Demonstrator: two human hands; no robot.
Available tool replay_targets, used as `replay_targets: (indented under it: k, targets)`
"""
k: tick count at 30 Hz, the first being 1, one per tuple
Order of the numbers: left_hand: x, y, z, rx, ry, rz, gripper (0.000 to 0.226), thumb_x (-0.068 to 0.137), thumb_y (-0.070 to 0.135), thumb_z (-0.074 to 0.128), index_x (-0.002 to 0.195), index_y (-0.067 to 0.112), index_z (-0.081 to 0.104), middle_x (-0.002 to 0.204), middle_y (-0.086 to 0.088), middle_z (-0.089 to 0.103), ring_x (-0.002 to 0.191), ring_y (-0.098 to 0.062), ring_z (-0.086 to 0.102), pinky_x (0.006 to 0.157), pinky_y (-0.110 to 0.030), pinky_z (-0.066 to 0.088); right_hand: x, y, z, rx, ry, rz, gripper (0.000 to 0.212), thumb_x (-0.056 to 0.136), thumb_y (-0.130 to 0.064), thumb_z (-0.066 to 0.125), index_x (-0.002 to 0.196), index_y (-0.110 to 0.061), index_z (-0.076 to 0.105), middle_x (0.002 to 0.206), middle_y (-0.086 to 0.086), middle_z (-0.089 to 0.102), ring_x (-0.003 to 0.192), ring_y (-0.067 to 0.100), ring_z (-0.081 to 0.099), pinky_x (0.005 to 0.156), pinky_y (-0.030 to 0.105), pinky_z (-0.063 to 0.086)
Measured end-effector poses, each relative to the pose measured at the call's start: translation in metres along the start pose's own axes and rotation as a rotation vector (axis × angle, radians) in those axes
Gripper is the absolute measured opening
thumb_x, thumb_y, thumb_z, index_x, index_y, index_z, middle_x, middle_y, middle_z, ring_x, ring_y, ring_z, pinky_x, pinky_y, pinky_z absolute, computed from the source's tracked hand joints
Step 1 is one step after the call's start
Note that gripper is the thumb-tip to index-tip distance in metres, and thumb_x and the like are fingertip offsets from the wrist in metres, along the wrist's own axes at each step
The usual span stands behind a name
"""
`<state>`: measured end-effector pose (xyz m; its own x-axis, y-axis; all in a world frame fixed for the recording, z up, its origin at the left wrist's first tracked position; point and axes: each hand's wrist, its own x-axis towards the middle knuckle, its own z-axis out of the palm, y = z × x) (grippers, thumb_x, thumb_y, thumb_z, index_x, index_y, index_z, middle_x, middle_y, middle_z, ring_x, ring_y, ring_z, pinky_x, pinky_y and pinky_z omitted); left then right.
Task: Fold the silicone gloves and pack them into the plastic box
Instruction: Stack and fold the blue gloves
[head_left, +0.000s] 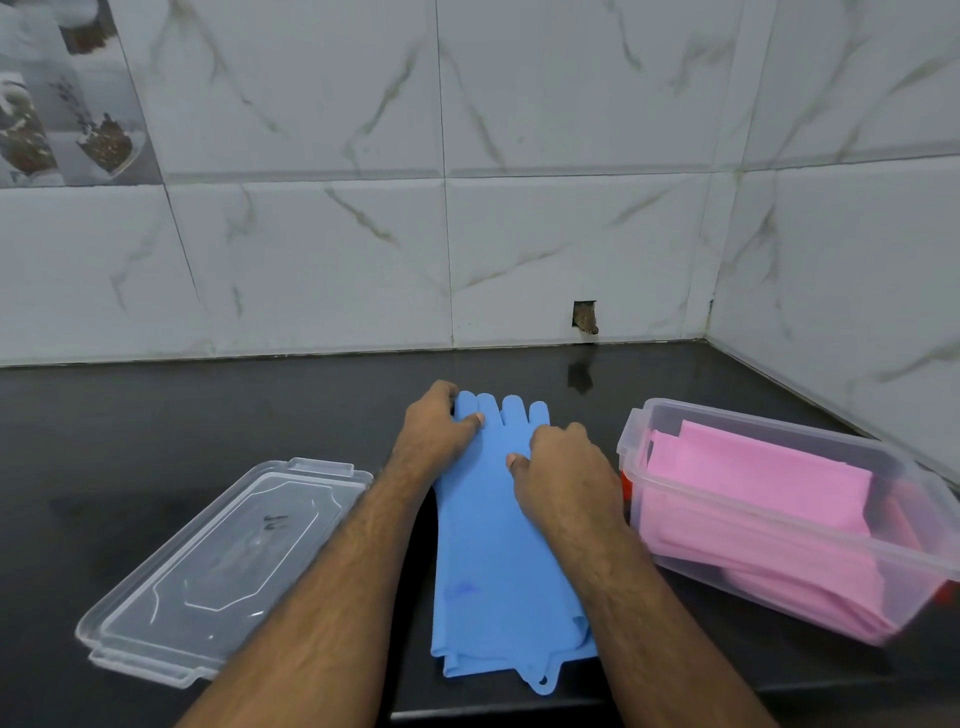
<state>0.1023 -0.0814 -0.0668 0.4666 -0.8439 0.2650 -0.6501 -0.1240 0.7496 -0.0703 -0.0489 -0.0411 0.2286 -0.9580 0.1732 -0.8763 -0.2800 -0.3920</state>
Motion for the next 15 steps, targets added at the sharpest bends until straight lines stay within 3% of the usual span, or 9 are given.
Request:
replay_targets:
  k: [3, 6, 10, 15]
  targets:
    - [-0.001, 0.001, 0.000, 0.065, 0.002, 0.004, 0.047, 0.093, 0.035, 0.067, 0.135, 0.017, 0.055, 0.129, 0.000, 0.063, 0.103, -0.015, 0.056, 0.088, -0.033, 0.048, 0.000, 0.003, 0.003, -0.051, 0.026, -0.009, 0.041, 0.100, -0.045, 0.056, 0.127, -0.015, 0.056, 0.133, 0.011, 0.049, 0.120, 0.026, 0.050, 0.092, 0.036, 0.047]
    - [-0.004, 0.004, -0.001, 0.147, 0.023, -0.008, 0.044, 0.094, 0.035, 0.066, 0.132, 0.014, 0.059, 0.124, -0.001, 0.063, 0.108, -0.020, 0.059, 0.097, -0.041, 0.052, 0.001, 0.003, 0.004, -0.067, -0.025, -0.019, 0.044, 0.100, -0.045, 0.055, 0.132, -0.015, 0.052, 0.134, 0.010, 0.050, 0.120, 0.027, 0.051, 0.091, 0.036, 0.047]
    - [-0.006, 0.009, -0.005, 0.242, 0.110, -0.021, 0.020, 0.096, 0.030, 0.062, 0.108, 0.016, 0.068, 0.107, -0.001, 0.068, 0.096, -0.022, 0.062, 0.082, -0.036, 0.053, 0.001, 0.004, 0.006, -0.086, -0.044, -0.047, 0.038, 0.101, -0.041, 0.054, 0.129, -0.016, 0.053, 0.129, 0.008, 0.055, 0.116, 0.026, 0.053, 0.083, 0.034, 0.043]
    - [-0.009, 0.009, -0.010, 0.255, 0.092, -0.108, 0.022, 0.090, 0.012, 0.052, 0.098, 0.014, 0.073, 0.100, -0.009, 0.071, 0.087, -0.032, 0.066, 0.075, -0.039, 0.057, 0.004, 0.003, 0.002, -0.093, -0.116, -0.073, 0.038, 0.100, -0.032, 0.058, 0.133, -0.014, 0.050, 0.133, 0.009, 0.054, 0.118, 0.027, 0.055, 0.097, 0.037, 0.047]
